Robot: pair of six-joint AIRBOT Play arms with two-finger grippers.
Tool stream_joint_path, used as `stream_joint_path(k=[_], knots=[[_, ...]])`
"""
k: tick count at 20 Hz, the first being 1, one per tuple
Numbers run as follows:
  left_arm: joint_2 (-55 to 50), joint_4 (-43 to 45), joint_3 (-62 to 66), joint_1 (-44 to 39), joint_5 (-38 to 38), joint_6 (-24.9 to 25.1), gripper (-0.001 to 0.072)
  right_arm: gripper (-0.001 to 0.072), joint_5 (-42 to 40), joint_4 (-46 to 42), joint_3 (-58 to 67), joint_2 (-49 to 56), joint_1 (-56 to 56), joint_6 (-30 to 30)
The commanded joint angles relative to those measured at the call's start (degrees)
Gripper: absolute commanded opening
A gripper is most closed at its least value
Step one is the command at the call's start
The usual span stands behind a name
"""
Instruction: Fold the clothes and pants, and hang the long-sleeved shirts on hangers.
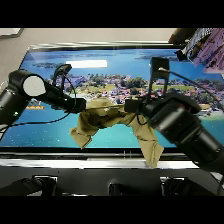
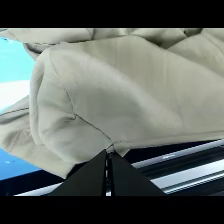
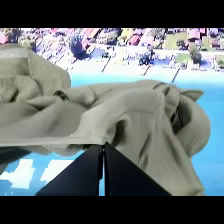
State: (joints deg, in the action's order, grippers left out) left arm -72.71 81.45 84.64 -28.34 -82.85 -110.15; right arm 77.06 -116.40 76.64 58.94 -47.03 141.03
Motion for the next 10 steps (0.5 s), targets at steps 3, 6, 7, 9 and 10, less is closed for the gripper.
stream_joint_path(k=[3, 6, 7, 9, 10], knots=[[0.6, -0.9, 0.0, 0.0, 3.2, -2.4, 0.0026, 0.0029, 3.1, 8.9, 2.5, 2.0, 0.8, -4.8], [-0.9, -0.1, 0.0, 0.1, 7.0, -5.0, 0.0026, 0.0029, 2.2, 9.2, -1.3, 3.2, 0.8, -4.7], [-1.8, 0.0, 0.0, 0.1, 7.7, -5.6, 0.0026, 0.0029, 1.7, 8.8, -3.2, 3.2, 0.8, -3.8], [-3.9, 0.0, 0.0, 0.1, 8.8, -6.0, 0.0026, 0.0029, 0.1, 8.7, -6.1, 3.2, 0.8, -2.3], [-4.7, 0.0, 0.0, 0.1, 9.4, -6.0, 0.0026, 0.0029, -1.3, 8.7, -6.9, 3.2, 0.8, -1.7]])
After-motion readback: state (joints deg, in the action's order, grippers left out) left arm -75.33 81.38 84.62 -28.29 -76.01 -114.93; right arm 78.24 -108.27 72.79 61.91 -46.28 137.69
